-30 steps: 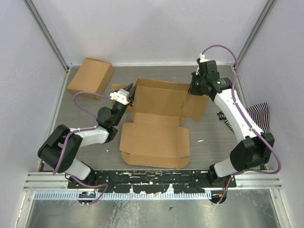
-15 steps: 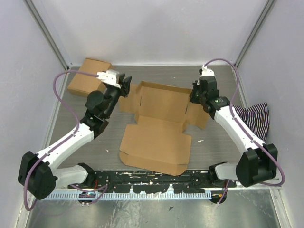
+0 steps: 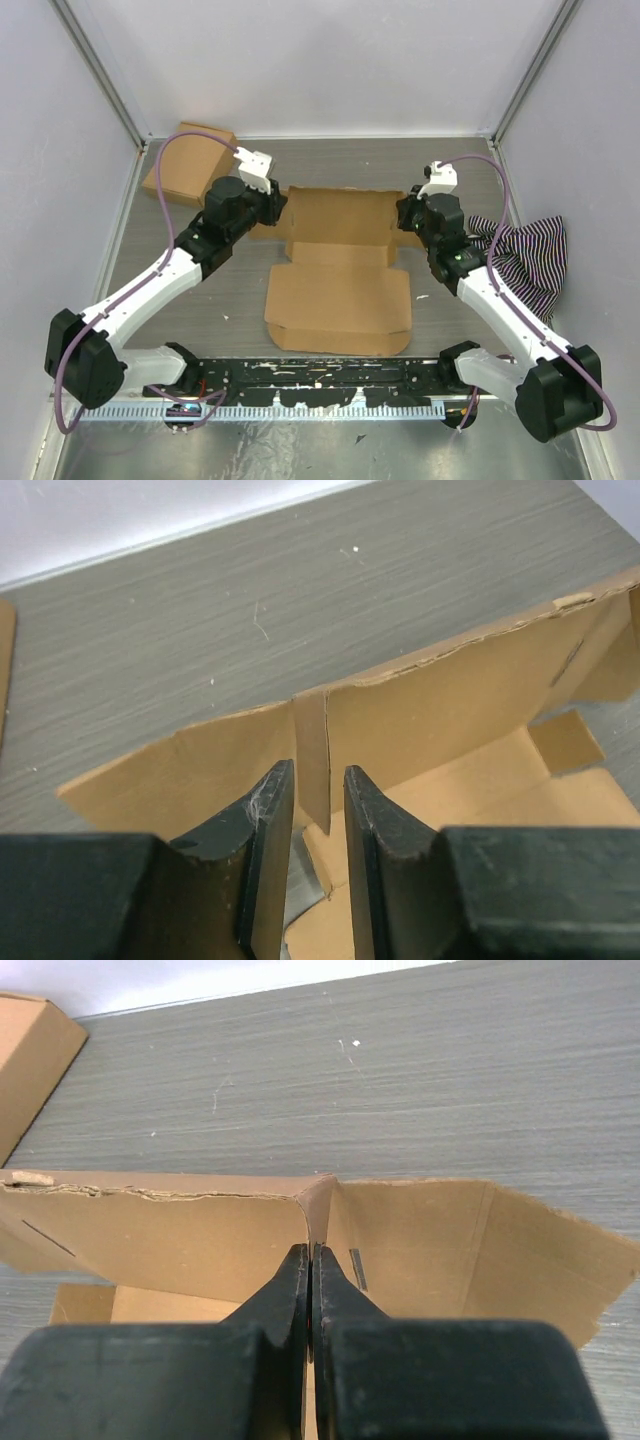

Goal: Fold the paper box

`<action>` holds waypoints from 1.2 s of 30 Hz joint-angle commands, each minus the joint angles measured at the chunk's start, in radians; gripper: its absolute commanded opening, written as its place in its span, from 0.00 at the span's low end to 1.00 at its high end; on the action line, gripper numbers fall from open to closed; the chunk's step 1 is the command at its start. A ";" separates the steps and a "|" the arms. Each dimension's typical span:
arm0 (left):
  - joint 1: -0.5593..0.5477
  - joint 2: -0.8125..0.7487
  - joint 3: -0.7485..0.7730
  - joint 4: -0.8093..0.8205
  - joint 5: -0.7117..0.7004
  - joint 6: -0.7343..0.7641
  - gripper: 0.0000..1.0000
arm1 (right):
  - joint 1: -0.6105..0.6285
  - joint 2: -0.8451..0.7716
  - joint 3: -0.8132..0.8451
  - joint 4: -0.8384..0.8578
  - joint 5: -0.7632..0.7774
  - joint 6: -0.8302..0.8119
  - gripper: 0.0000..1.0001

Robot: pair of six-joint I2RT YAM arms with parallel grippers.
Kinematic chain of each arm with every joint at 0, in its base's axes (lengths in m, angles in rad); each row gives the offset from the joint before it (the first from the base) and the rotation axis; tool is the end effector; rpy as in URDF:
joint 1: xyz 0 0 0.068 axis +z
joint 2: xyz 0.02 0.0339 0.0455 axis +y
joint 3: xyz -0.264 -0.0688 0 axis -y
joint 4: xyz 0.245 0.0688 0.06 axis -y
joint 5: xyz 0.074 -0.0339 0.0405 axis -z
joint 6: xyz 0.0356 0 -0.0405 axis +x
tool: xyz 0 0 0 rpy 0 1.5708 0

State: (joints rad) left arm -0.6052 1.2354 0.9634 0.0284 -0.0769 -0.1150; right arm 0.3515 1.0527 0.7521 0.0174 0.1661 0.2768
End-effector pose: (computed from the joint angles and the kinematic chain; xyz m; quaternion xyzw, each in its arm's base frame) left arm 0.2413 -0.1636 0.3284 0.1680 0.7694 -0.1885 0.5867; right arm 0.2328 0.0791 0.2971 0.0200 0.7984 0.1217 0.5894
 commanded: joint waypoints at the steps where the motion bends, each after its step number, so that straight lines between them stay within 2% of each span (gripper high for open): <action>1: -0.005 0.012 0.019 -0.028 0.036 -0.044 0.33 | 0.019 -0.049 -0.014 0.162 0.024 -0.028 0.01; 10: -0.010 0.071 0.068 -0.098 0.021 -0.073 0.29 | 0.032 -0.051 -0.047 0.185 0.015 -0.020 0.01; 13: -0.011 0.100 0.092 -0.141 -0.012 -0.088 0.20 | 0.032 -0.053 -0.054 0.186 0.012 -0.014 0.01; 16: -0.011 0.123 0.113 -0.161 -0.049 -0.107 0.05 | 0.033 -0.048 -0.048 0.176 0.010 -0.010 0.01; 18: -0.011 0.130 0.122 -0.146 -0.068 -0.109 0.00 | 0.034 -0.043 -0.041 0.173 0.012 -0.008 0.01; 36: -0.011 0.194 0.152 0.115 -0.171 0.029 0.00 | 0.050 0.080 0.008 0.305 0.043 0.028 0.01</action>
State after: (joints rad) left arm -0.6144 1.4151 1.0809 0.0177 -0.2207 -0.1345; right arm 0.3878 1.1156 0.7021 0.2108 0.1902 0.2928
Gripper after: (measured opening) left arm 0.013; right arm 0.044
